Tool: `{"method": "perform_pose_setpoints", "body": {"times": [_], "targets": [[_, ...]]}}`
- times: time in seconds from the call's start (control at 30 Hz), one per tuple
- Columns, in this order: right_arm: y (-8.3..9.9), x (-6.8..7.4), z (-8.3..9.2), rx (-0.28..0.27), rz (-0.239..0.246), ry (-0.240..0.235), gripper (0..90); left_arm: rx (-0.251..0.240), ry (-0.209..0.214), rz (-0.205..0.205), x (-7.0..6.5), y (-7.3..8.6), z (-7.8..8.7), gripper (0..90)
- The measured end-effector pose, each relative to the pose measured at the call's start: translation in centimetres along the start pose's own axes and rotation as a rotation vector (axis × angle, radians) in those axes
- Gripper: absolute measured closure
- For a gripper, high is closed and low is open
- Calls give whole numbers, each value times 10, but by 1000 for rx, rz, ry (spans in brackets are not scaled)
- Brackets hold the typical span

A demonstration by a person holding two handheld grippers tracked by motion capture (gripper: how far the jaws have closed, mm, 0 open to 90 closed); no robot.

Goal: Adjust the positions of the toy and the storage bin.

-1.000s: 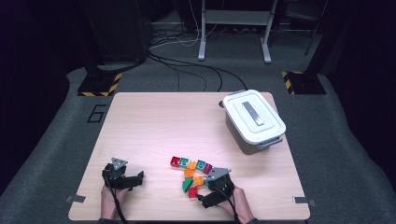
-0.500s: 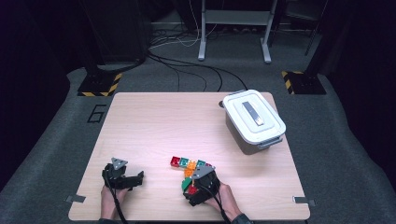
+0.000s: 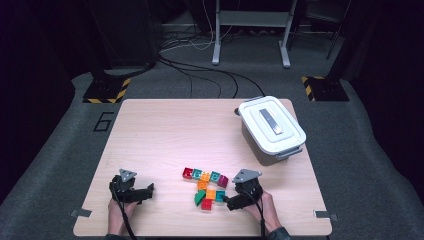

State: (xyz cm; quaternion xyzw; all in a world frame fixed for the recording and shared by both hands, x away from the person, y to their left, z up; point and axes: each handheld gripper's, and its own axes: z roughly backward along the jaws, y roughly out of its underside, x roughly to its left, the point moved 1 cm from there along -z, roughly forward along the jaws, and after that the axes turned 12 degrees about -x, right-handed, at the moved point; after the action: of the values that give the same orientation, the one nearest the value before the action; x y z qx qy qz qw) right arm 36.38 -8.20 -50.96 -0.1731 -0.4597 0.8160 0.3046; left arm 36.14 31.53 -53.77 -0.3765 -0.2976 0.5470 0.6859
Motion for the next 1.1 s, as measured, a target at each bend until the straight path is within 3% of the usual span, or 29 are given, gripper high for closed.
{"method": "perform_pose_setpoints", "body": {"times": [0.23,0.87,1.1], "targets": [[10,-14,-4,32,-5,21,77,0,0,0,0,0,0,0],[-8,17,-38,26,35,-31,73,-1,-1,2,0,0,0,0],[-5,9,-22,9,-13,-10,79,-1,0,1,0,0,0,0]]}}
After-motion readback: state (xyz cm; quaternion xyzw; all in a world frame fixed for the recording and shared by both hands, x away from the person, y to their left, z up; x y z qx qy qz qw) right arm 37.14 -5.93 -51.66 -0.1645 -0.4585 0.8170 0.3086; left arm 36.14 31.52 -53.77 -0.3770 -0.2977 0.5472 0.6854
